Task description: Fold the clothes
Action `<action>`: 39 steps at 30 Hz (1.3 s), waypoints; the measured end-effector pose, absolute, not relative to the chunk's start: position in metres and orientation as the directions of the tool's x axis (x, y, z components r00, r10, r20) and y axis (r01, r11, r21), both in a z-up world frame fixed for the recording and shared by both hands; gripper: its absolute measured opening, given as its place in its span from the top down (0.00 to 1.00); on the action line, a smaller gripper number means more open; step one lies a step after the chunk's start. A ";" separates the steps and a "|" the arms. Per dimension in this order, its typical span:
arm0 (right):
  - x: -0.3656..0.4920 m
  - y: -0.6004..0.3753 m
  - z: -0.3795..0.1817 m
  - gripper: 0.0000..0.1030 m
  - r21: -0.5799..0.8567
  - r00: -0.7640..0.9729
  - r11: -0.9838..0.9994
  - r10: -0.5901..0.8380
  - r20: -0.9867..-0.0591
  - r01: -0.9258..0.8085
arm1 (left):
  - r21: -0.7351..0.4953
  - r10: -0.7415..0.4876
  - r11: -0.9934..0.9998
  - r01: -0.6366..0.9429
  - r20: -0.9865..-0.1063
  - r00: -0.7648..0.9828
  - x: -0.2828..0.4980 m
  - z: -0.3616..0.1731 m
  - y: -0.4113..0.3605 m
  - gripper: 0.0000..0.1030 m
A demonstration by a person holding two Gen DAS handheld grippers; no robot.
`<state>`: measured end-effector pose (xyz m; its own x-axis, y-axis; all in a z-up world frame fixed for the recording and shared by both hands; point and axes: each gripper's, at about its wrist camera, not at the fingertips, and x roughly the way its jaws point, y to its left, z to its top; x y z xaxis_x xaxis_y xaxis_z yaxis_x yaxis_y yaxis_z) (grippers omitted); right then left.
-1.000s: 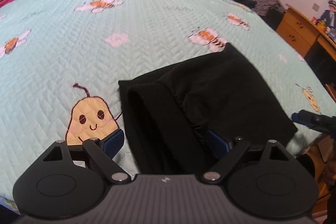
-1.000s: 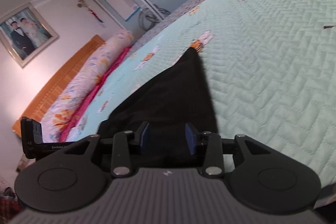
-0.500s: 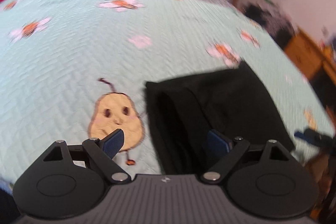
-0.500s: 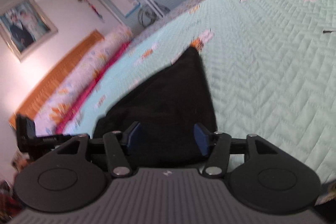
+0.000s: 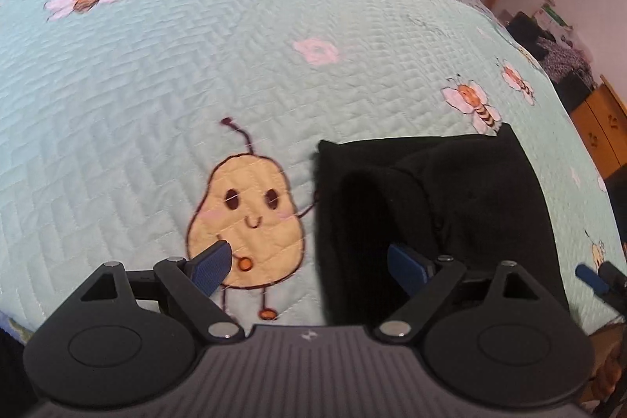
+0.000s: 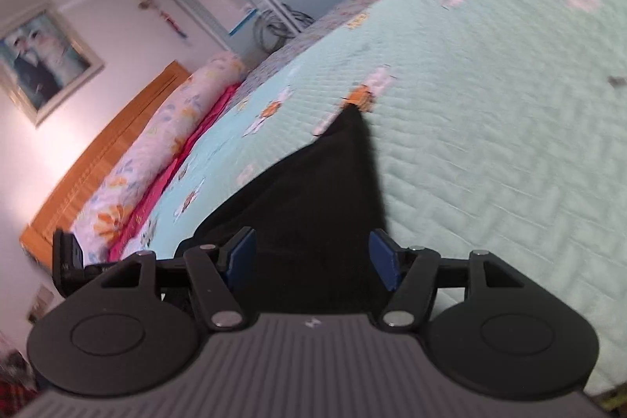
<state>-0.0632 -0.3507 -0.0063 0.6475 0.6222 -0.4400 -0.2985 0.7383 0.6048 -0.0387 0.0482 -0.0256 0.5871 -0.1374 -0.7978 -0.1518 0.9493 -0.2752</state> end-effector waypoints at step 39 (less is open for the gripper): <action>-0.020 -0.194 0.039 0.17 0.010 0.553 0.935 0.217 -0.805 -0.353 | 0.222 0.189 0.975 -0.003 -0.821 0.539 -0.029 0.019 -0.036 0.12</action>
<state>-0.0203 -0.1937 0.0390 0.5525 0.2168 -0.8048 -0.3532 0.9355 0.0095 -0.0292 -0.0360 0.0194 0.5392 0.1886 -0.8208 -0.0028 0.9750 0.2222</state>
